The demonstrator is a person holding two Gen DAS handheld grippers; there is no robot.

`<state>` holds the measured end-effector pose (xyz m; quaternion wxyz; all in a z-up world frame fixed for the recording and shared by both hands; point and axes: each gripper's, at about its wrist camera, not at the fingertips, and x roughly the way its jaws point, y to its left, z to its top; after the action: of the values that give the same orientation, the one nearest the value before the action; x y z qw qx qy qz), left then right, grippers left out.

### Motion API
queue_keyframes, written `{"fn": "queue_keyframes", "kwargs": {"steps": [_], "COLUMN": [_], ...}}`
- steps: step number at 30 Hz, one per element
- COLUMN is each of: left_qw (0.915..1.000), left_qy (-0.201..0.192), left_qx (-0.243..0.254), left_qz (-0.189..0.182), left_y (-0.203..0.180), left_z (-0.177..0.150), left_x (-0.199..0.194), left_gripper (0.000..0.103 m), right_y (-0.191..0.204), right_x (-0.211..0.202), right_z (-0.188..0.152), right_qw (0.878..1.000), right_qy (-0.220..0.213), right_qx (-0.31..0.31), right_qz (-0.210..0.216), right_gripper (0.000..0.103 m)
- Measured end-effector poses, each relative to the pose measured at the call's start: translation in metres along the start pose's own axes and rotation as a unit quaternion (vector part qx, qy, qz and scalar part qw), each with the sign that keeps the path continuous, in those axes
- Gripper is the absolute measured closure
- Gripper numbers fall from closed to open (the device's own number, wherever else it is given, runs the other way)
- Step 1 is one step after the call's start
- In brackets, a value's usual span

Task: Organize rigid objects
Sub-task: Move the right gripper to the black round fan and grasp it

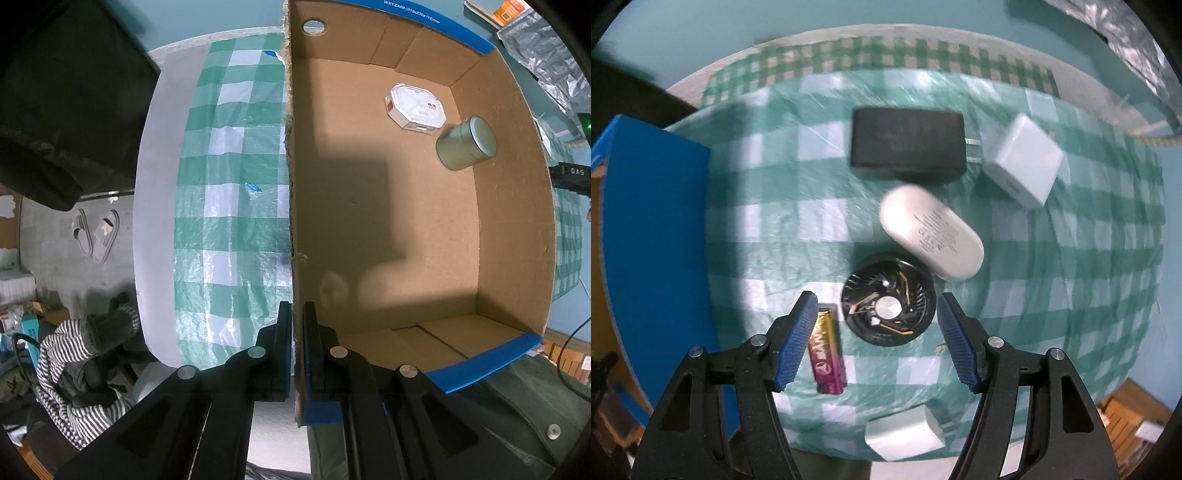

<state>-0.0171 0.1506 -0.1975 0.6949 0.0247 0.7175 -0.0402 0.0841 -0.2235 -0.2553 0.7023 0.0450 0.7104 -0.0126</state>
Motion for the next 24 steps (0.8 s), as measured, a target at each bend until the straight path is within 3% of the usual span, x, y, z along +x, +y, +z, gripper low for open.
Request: {"fn": "queue_keyframes", "kwargs": {"steps": [13, 24], "left_qw": [1.0, 1.0], "left_qy": [0.002, 0.0], "left_qx": [-0.001, -0.001], "left_qz": [0.0, -0.001], "left_y": [0.001, 0.002], "left_z": [0.0, 0.0], "left_x": [0.002, 0.001], "left_gripper": [0.098, 0.098], "right_y": [-0.008, -0.007], "right_x": [0.029, 0.03], "right_z": [0.0, -0.001], "right_qw": [1.0, 1.0], "right_qy": [0.011, 0.009], "right_qx": [0.021, 0.018], "right_qz": [-0.013, -0.019], "right_gripper": [0.036, 0.041]}}
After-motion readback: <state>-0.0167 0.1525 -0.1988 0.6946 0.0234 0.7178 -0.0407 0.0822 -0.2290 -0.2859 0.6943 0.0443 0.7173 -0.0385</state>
